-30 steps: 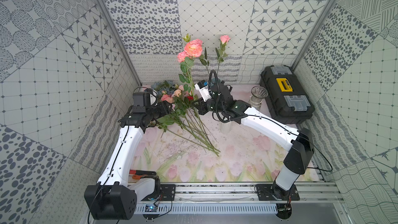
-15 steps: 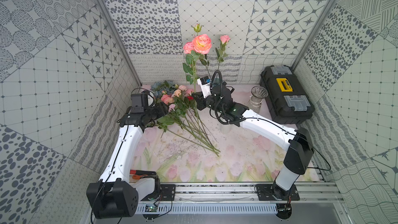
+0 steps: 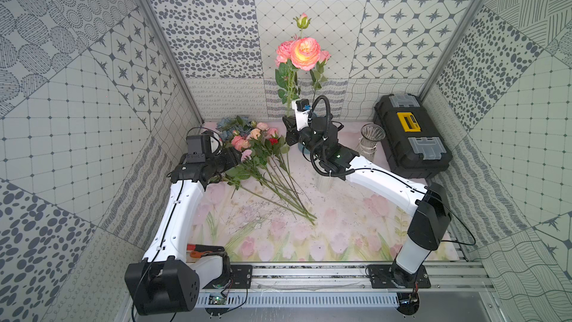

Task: Place the pink flowers into the vase
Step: Place the flower in the vase.

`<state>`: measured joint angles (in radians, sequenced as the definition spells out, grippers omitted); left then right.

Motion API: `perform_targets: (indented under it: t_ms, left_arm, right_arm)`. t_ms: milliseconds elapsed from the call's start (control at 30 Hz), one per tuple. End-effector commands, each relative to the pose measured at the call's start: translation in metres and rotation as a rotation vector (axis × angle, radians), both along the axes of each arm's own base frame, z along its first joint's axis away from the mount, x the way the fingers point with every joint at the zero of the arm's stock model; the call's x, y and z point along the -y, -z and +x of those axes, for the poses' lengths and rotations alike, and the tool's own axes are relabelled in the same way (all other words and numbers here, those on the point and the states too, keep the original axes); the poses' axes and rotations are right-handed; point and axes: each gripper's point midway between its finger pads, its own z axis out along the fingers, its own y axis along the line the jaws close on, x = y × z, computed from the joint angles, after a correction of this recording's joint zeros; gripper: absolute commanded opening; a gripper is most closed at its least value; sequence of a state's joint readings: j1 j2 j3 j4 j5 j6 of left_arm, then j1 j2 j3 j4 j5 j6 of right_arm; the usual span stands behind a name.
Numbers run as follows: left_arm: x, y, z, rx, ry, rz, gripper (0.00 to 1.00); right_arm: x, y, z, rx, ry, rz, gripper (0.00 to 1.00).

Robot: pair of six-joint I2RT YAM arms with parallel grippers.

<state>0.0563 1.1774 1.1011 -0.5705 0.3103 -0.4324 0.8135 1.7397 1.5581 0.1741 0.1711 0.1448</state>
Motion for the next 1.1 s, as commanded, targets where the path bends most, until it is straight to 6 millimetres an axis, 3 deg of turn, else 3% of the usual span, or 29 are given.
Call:
perform_targets:
  t_ms: [0,267,733,1067]
  left_arm:
    - [0.001,-0.006,0.001,0.028,0.014,-0.012,0.66]
    - [0.0,-0.006,0.001,0.029,0.011,-0.016,0.66]
    - [-0.007,-0.005,0.003,0.025,-0.007,-0.031,0.66]
    - [-0.008,-0.002,0.004,0.015,-0.012,-0.036,0.66]
  right_arm:
    - [0.022,-0.058,0.004,0.131,0.069,0.12,0.0]
    - [0.04,-0.092,0.009,0.204,0.119,0.161,0.0]
    - [0.091,-0.143,0.024,0.294,0.211,0.228,0.0]
    - [0.112,-0.161,0.029,0.32,0.234,0.27,0.0]
